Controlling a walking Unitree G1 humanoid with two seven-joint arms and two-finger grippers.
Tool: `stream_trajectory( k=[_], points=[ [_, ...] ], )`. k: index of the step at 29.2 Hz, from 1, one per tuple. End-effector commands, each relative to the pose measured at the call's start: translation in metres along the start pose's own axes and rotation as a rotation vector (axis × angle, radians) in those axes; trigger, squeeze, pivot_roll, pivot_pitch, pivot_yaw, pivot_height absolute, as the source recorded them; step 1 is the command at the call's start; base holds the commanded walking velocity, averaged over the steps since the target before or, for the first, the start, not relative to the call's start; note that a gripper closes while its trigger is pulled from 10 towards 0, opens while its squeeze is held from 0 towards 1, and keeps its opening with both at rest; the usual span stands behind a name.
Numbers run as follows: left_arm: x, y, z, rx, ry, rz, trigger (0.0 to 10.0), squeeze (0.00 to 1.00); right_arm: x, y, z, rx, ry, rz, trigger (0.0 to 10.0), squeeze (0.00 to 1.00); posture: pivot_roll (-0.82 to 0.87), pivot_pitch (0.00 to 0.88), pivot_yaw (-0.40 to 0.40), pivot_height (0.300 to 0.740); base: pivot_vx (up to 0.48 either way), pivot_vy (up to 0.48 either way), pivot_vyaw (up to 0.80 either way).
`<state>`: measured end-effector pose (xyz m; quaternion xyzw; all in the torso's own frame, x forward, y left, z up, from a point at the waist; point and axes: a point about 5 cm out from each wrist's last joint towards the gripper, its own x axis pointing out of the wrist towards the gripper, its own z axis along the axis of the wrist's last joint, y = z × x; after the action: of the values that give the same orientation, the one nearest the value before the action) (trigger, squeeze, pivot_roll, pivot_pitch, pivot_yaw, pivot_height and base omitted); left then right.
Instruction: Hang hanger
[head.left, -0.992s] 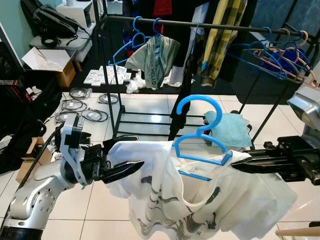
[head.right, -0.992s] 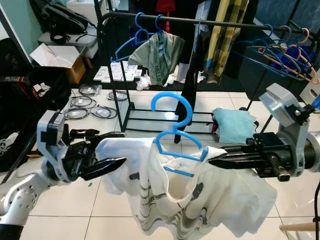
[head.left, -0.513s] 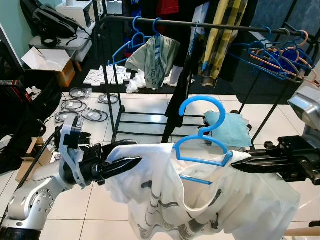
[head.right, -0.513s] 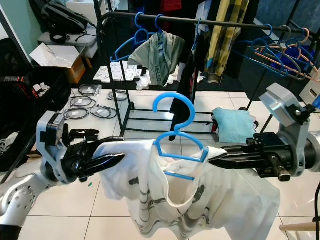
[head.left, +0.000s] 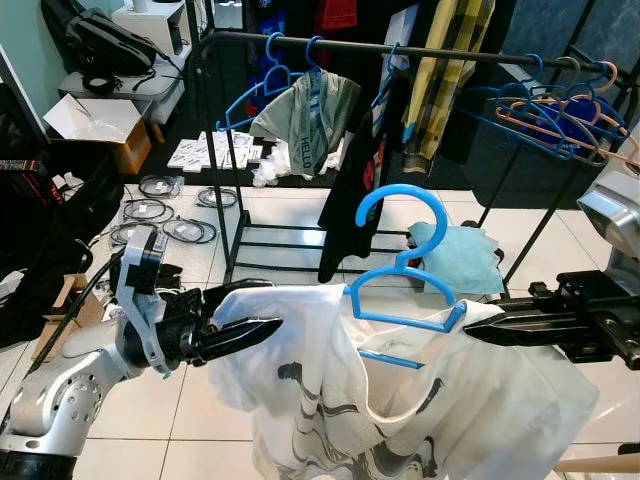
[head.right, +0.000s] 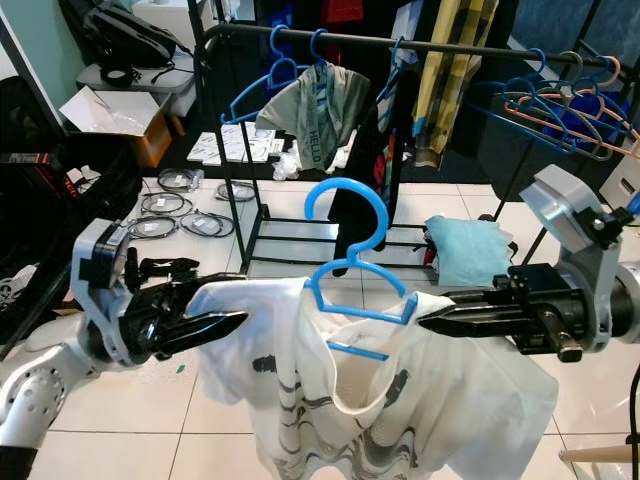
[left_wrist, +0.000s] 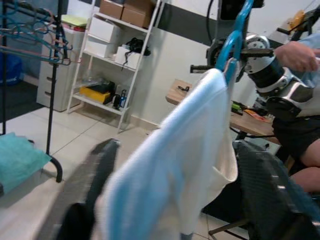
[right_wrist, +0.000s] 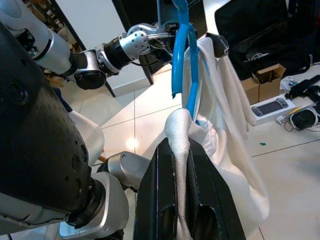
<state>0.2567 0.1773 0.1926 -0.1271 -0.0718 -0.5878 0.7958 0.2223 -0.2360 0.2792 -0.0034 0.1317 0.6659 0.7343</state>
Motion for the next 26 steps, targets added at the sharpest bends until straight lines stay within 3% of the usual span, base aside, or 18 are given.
stream_trajectory(
  k=[1,8,9,14,15,21,22,26],
  points=[
    [-0.042,0.016,0.001,-0.008,0.052,0.220,10.0,1.00,-0.017,0.005,0.015,-0.060,-0.033,-0.033,0.0,0.00,-0.08,0.082,-0.033,0.740,0.000,0.000,0.00],
    [-0.047,0.024,0.004,0.013,0.026,0.284,10.0,1.00,-0.017,0.005,0.016,-0.062,-0.035,-0.033,0.0,0.00,-0.08,0.079,-0.034,0.740,0.000,0.000,0.00],
    [-0.048,0.027,0.003,-0.008,0.019,0.311,10.0,0.00,-0.017,0.005,0.016,-0.063,-0.036,-0.032,0.0,0.00,-0.08,0.077,-0.034,0.740,0.000,0.000,0.00],
    [-0.047,0.033,0.004,-0.064,-0.021,0.358,10.0,0.00,-0.017,0.004,0.016,-0.064,-0.037,-0.032,0.0,0.00,-0.08,0.076,-0.034,0.740,0.000,0.000,0.00],
    [-0.045,0.033,0.003,-0.079,-0.027,0.354,10.0,1.00,-0.017,0.004,0.015,-0.065,-0.038,-0.031,0.0,0.00,-0.08,0.075,-0.033,0.740,0.000,0.000,0.00],
    [-0.043,0.036,0.002,-0.100,-0.057,0.388,10.0,1.00,-0.017,0.004,0.015,-0.066,-0.039,-0.030,0.0,0.00,-0.08,0.074,-0.033,0.740,0.000,0.000,0.00],
    [-0.041,0.036,0.002,-0.106,-0.063,0.379,0.0,0.00,-0.016,0.004,0.015,-0.066,-0.040,-0.030,0.0,0.00,-0.08,0.074,-0.033,0.740,0.000,0.000,0.00],
    [-0.038,0.036,0.001,-0.114,-0.078,0.369,0.0,0.00,-0.016,0.004,0.015,-0.066,-0.041,-0.031,0.0,0.00,-0.08,0.078,-0.031,0.740,0.000,0.000,0.00]
  ],
)
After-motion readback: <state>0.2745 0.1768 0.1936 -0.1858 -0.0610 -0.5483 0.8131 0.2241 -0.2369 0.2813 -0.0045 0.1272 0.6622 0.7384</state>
